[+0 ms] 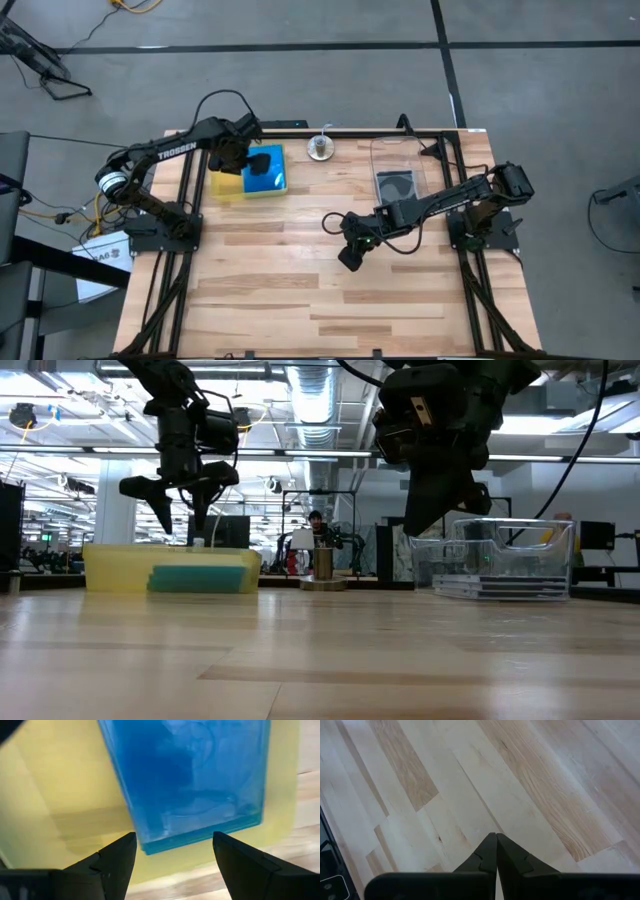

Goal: Pick & place jewel cases by type
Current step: Put the blue CD case into the yellow bin, then return to Home Position

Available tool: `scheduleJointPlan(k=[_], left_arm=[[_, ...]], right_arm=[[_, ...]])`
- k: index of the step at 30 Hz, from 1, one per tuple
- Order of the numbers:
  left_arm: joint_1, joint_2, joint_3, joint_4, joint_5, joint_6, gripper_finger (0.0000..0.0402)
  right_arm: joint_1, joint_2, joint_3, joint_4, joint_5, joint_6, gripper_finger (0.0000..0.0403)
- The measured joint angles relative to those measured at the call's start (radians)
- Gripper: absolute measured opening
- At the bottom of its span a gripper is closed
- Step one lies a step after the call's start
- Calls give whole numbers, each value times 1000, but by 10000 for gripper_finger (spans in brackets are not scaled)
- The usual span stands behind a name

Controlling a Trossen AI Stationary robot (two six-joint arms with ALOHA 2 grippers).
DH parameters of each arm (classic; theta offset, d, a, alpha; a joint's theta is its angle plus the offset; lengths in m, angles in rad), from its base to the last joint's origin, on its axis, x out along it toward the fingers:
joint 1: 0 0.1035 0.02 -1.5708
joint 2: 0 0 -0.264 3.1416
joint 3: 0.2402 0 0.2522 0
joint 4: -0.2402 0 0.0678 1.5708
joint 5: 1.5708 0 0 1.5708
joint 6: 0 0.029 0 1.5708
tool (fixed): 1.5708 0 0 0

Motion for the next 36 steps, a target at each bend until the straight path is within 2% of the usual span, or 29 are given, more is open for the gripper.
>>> scheduleJointPlan(k=[7,17,24,27,33,36], left_arm=[[-31,0,0,-30,-118,90,257],[-105,0,0,-9,-144,237,257],[-251,-20,0,-2,-343,266,257],[-312,-59,0,40,-390,270,257],[-414,-206,0,181,-390,349,257],[-452,-285,0,215,-405,389,257]], right_arm=[[0,0,0,0,2,0,0],[0,0,0,0,-1,7,0],[0,0,0,39,2,8,0],[0,0,0,115,2,8,0],[1,0,0,289,-4,-40,0],[8,-4,0,374,-95,-140,0]])
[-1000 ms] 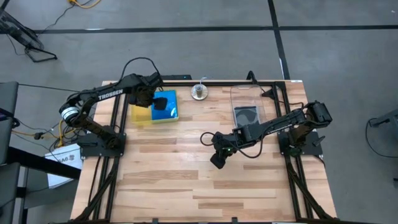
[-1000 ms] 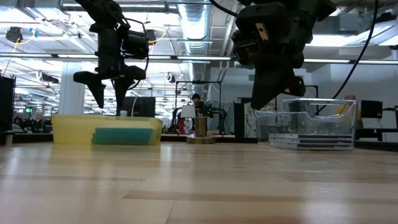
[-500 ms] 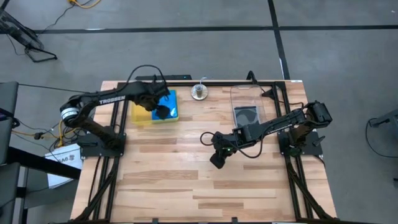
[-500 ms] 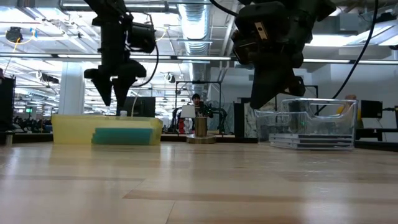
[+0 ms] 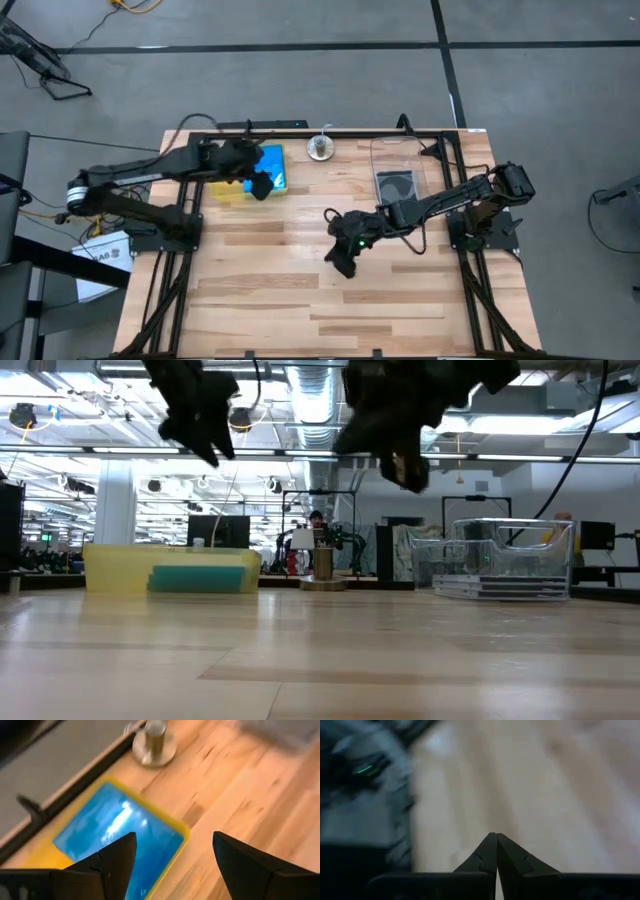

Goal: Pick & place jewel cases by type
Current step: Return to Home Position

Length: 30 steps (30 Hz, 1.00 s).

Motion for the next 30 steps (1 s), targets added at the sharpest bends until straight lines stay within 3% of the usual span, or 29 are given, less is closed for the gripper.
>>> scheduleJointPlan(k=[3,5,9,14,19,23,27,30], left_arm=[[-29,-87,-40,58,-12,14,257],[-48,-153,-113,127,-3,-2,257],[-89,-288,-308,324,47,-84,257],[-147,-413,-504,552,132,-127,257],[-194,-472,-575,564,90,-118,257],[-229,-494,-594,597,41,-83,257],[-278,-507,-647,660,4,-66,257],[-328,-522,-719,767,-26,-80,257]], right_arm=[[-8,-33,0,97,-184,-118,0],[-9,-74,2,120,-251,-195,0],[-6,-161,-23,90,-203,-277,0],[-5,-312,-179,248,-213,-297,0],[-6,-474,-415,625,-211,-252,0],[-2,-562,-578,923,-137,-218,0],[-7,-617,-660,1050,-60,-219,0],[-30,-630,-675,1070,-68,-219,0]])
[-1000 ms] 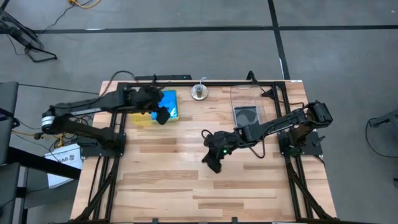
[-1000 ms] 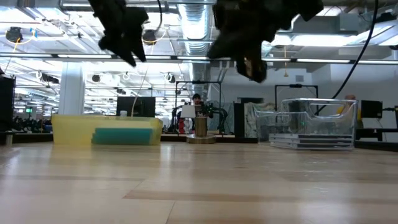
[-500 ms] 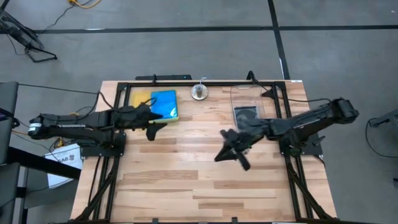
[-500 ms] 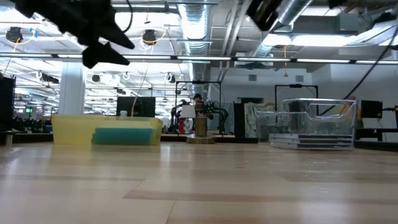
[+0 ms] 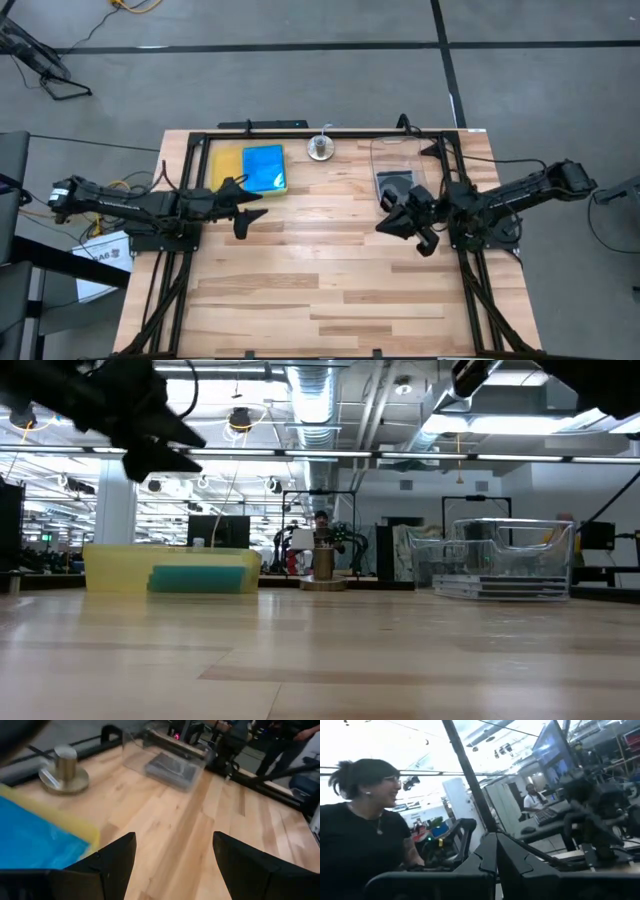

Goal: Pick & place jewel cases by type
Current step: Return to Home Position

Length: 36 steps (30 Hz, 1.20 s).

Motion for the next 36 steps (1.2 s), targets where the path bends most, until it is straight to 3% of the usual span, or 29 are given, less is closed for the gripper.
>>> scheduleJointPlan(k=[7,14,16,23,32,36], left_arm=[[-76,-28,-149,117,-37,-59,256],[-84,-50,-171,118,-30,-71,256],[-84,-52,-171,117,-30,-77,256],[-84,-52,-171,92,-14,-160,256],[-84,-52,-171,95,-9,-273,256],[-84,-52,-171,92,-9,-283,256]], right_arm=[[-107,14,0,11,-199,77,0],[-196,20,-6,68,-376,74,0],[-191,15,-50,142,-366,78,0],[-85,15,-251,420,-139,-20,0],[49,16,-379,572,-101,-164,0],[39,-49,-380,519,-198,-164,0]])
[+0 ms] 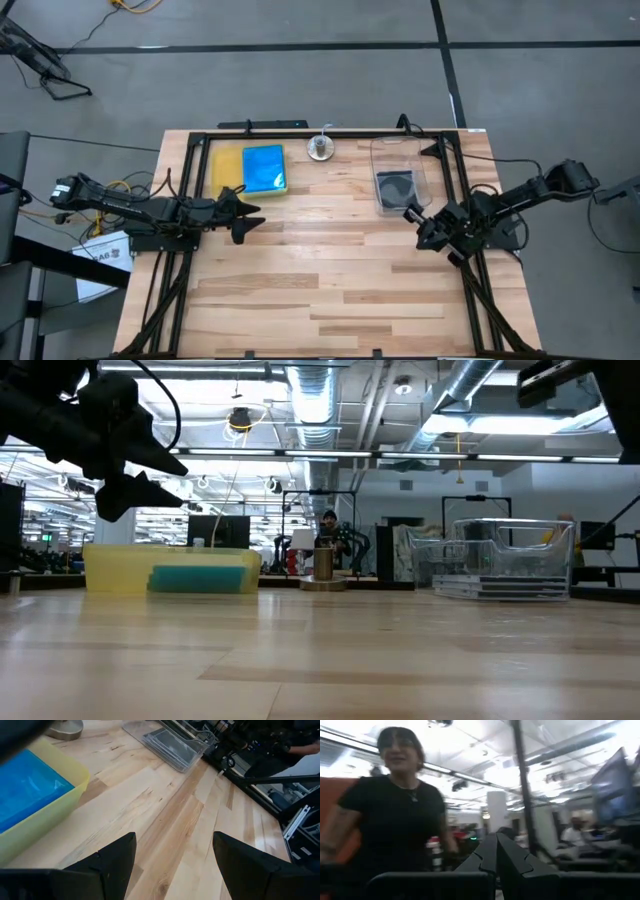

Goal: Pick & place jewel cases by type
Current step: Return to Home Position

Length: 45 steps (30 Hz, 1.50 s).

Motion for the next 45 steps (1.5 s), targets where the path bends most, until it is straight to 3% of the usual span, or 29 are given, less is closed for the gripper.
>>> scheduleJointPlan(k=[7,11,19,28,34,45], left_arm=[[0,0,0,-23,8,-69,256],[0,0,0,-24,8,-102,256],[0,0,0,-25,47,-136,256],[0,0,0,-25,70,-184,256],[0,0,0,-25,88,-191,256],[0,0,0,-28,105,-219,256]], right_arm=[[-88,-203,0,-275,-141,52,0],[-142,-370,0,-499,-150,51,0],[-206,-655,0,-846,-59,-27,0],[-211,-848,-1,-1121,-15,-60,0],[-211,-983,-1,-1334,110,-37,0],[-211,-982,4,-1455,322,-31,0]])
